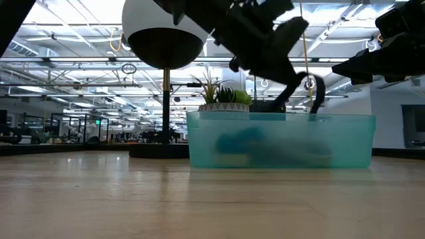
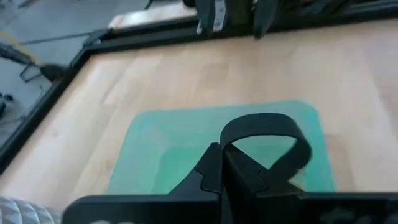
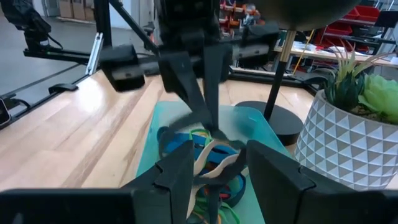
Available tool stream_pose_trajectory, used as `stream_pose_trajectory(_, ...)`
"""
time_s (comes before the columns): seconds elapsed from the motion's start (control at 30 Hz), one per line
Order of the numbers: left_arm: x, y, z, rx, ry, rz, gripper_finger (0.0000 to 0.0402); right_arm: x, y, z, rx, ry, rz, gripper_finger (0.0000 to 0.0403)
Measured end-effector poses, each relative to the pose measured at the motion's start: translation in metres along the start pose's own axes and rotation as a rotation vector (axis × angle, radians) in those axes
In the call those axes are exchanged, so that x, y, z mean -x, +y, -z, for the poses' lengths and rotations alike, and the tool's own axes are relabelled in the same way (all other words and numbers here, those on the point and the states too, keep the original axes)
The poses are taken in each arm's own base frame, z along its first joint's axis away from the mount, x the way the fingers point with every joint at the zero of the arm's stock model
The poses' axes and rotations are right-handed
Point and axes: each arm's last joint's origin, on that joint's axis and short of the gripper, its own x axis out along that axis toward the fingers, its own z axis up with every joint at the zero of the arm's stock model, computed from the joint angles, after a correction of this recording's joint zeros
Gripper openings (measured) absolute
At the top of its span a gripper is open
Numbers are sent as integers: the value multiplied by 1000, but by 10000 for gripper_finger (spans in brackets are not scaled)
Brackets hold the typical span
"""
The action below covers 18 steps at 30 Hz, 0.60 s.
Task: Pick and place rubber bands into bin
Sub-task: Put the black rubber band into the blue bin
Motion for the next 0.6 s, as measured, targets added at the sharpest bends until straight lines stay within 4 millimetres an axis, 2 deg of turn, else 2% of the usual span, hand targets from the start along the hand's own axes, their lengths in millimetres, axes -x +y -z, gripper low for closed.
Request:
stream_pose_trajectory(0.17, -9, 2, 10, 49, 48, -14, 8, 0, 0, 1, 2, 6, -1, 141)
stream_pose_trajectory(0.6, -7, 7, 33, 150, 270, -28, 8, 0, 0, 1, 0, 6, 0, 141)
